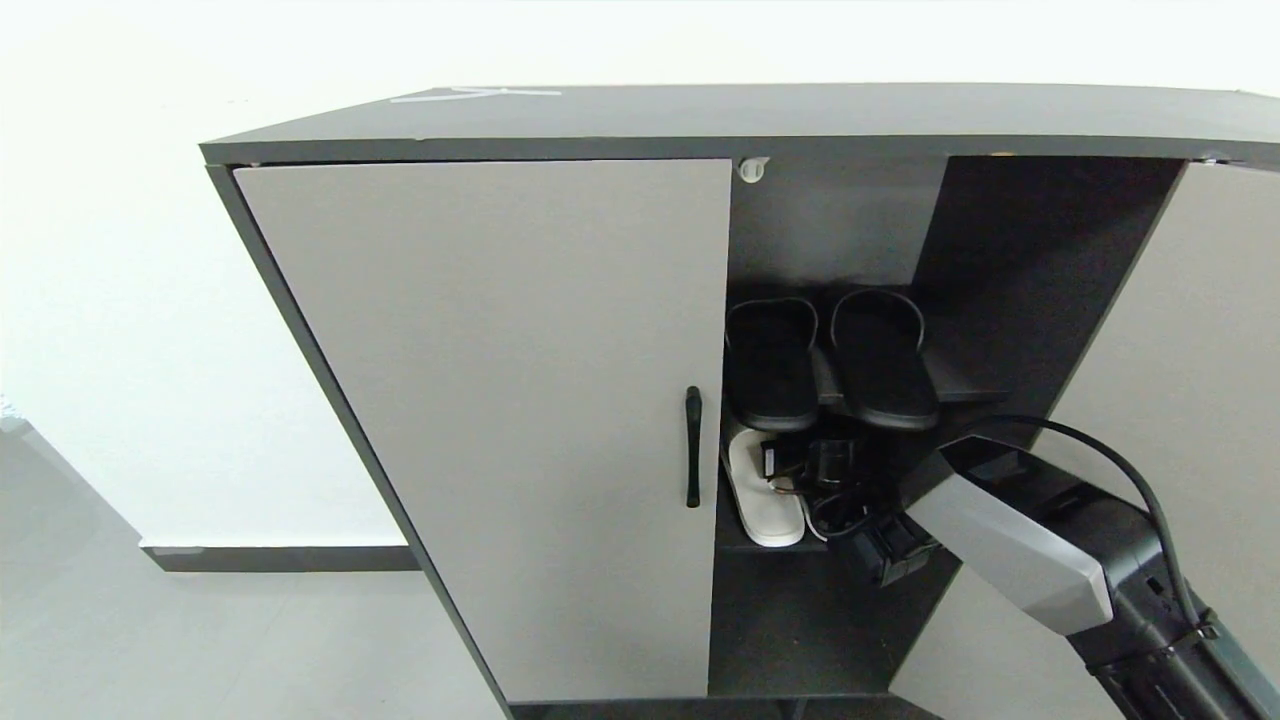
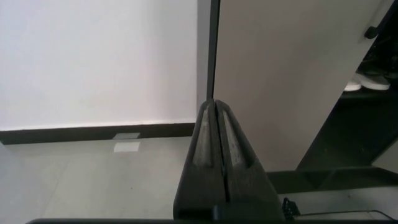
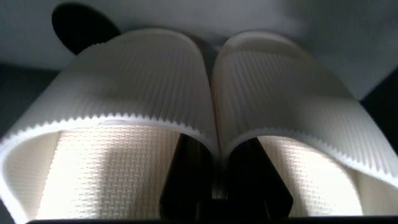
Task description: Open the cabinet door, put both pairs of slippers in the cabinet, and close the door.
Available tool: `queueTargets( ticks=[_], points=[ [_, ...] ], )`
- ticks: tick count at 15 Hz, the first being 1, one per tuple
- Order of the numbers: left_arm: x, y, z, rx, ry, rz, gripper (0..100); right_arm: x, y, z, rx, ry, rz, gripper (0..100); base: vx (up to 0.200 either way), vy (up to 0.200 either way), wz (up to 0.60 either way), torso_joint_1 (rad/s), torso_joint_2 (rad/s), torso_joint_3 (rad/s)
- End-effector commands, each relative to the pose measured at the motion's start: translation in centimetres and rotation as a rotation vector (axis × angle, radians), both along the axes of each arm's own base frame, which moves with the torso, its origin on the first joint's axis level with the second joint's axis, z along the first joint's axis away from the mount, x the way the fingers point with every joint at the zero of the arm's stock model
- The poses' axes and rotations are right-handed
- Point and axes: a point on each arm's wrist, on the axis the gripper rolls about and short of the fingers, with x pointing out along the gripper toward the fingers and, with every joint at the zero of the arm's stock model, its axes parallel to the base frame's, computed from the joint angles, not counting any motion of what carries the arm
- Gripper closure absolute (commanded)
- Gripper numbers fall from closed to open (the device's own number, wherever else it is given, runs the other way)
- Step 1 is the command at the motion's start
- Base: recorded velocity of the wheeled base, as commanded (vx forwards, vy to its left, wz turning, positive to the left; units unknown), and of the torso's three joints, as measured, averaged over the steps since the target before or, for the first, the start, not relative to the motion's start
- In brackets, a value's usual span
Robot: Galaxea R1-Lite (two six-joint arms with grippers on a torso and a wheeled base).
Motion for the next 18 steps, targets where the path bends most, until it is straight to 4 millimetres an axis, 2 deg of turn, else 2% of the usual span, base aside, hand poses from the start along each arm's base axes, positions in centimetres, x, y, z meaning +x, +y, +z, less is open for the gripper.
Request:
queueTargets(
  ticks=[1, 8, 9, 14, 18],
  points=[
    [0.0, 0.0, 0.0, 0.001, 0.001, 0.0, 100, 0.3, 0.0, -0.5, -0.001, 0.0, -0.001, 100, 0.0, 0.0, 0.0, 0.0, 0.0, 0.0],
    [0.0, 0.0, 0.0, 0.001, 0.001, 0.002, 100, 0.3, 0.0, -1.5, -0.009, 0.017, -0.001, 100, 0.0, 0.0, 0.0, 0.0, 0.0, 0.0],
    [0.0, 0.0, 0.0, 0.001, 0.001, 0.002, 100, 0.3, 0.0, -1.5, -0.009, 0.017, -0.001, 0, 0.0, 0.0, 0.0, 0.0, 0.0, 0.0],
    [0.0, 0.0, 0.0, 0.001, 0.001, 0.0, 100, -0.3, -0.1, -1.4, -0.005, 0.009, 0.0, 0, 0.0, 0.0, 0.0, 0.0, 0.0, 0.0],
    [0.0, 0.0, 0.0, 0.001, 0.001, 0.0, 100, -2.1, -0.9, -1.3, -0.008, 0.016, 0.002, 0, 0.0, 0.0, 0.0, 0.0, 0.0, 0.0]
  ],
)
